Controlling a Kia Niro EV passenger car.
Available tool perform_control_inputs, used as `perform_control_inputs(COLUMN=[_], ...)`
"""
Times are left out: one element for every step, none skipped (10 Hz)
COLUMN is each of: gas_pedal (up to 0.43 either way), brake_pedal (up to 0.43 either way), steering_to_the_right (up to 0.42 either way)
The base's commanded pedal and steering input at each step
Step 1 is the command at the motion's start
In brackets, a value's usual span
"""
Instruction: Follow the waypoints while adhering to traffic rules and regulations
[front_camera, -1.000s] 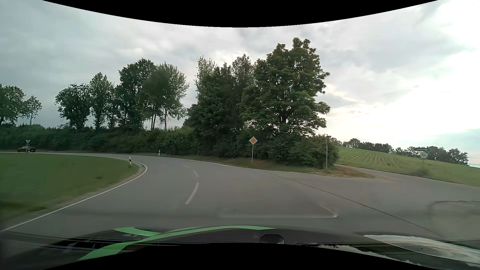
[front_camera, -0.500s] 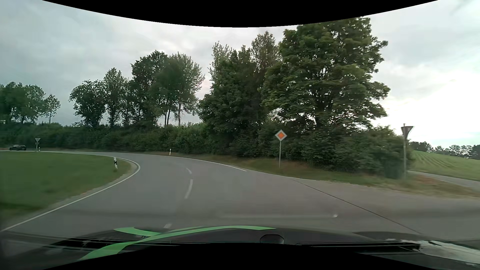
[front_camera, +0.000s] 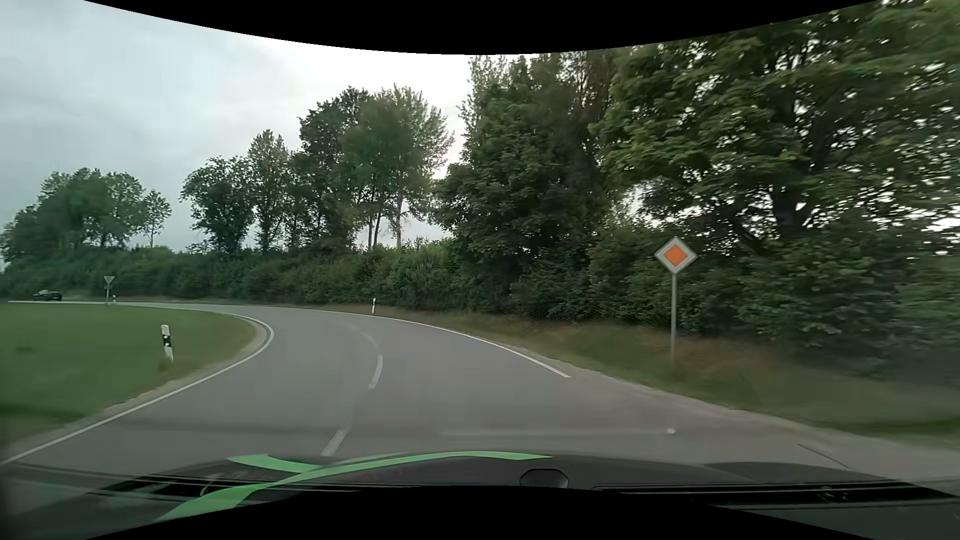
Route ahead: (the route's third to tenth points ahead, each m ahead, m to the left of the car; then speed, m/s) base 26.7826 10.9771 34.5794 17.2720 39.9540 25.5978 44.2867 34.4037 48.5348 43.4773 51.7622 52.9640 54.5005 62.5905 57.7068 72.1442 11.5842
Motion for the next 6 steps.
perform_control_inputs(gas_pedal=[0.177, 0.197, 0.209, 0.22, 0.22, 0.22], brake_pedal=[0.0, 0.0, 0.0, 0.0, 0.0, 0.0], steering_to_the_right=[-0.108, -0.109, -0.108, -0.108, -0.108, -0.108])
